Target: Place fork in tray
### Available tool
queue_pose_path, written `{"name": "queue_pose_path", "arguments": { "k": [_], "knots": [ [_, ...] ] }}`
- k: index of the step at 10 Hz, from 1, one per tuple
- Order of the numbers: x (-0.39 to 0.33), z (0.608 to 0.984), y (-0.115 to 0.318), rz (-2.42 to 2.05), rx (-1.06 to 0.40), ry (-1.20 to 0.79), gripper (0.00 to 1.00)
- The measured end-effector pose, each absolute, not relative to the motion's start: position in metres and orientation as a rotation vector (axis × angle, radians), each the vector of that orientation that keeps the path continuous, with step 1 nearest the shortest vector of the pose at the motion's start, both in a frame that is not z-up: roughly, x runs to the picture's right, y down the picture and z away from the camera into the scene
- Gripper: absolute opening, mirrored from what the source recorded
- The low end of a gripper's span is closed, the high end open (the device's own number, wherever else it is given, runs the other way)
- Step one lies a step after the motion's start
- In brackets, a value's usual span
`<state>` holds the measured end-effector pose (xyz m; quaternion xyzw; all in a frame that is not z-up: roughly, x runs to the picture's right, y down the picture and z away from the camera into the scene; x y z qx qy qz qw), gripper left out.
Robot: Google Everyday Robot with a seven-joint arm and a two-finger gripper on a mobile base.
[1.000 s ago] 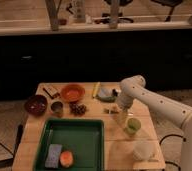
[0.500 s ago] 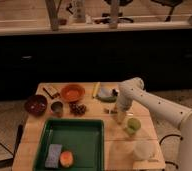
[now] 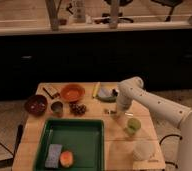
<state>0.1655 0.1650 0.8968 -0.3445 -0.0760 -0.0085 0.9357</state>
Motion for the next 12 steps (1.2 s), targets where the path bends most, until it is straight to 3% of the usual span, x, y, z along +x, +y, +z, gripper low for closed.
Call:
{"name": "queue_pose_path", "arguments": {
  "k": [12],
  "knots": [
    [0.1584,0.9018,0.1605,-0.058,-0.717,-0.159,0.00]
  ]
}}
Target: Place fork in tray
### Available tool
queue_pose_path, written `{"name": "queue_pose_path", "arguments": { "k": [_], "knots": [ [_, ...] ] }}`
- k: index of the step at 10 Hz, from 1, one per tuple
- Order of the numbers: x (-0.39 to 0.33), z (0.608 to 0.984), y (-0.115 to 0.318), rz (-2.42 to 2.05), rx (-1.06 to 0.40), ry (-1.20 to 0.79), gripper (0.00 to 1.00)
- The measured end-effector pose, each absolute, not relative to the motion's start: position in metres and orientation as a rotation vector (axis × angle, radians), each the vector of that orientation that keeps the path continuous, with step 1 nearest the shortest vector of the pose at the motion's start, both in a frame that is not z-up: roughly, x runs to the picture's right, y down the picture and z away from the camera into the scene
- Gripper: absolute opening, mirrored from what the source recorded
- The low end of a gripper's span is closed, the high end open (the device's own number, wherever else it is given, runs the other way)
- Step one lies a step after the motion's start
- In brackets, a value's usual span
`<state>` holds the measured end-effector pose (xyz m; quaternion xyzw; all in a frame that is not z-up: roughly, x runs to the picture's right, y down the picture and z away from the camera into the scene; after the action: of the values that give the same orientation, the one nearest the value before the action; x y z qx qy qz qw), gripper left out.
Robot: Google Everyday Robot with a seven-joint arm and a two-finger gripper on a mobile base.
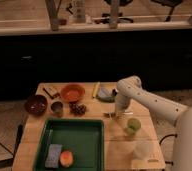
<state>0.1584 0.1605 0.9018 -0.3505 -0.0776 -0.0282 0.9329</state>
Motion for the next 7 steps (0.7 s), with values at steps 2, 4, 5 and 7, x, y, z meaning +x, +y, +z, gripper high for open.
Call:
{"name": "queue_pose_path", "arguments": {
  "k": [2,4,5,7],
  "knots": [
    [0.1571,0.9014,0.1587,-0.065,-0.715,-0.160,0.00],
    [0.1588,0.8997,0.1564,-0.067,-0.710,-0.161,0.00],
    [0.1593,0.8986,0.1549,-0.068,-0.709,-0.162,0.00],
    [0.1583,0.8977,0.1506,-0.071,-0.701,-0.165,0.00]
  ]
}}
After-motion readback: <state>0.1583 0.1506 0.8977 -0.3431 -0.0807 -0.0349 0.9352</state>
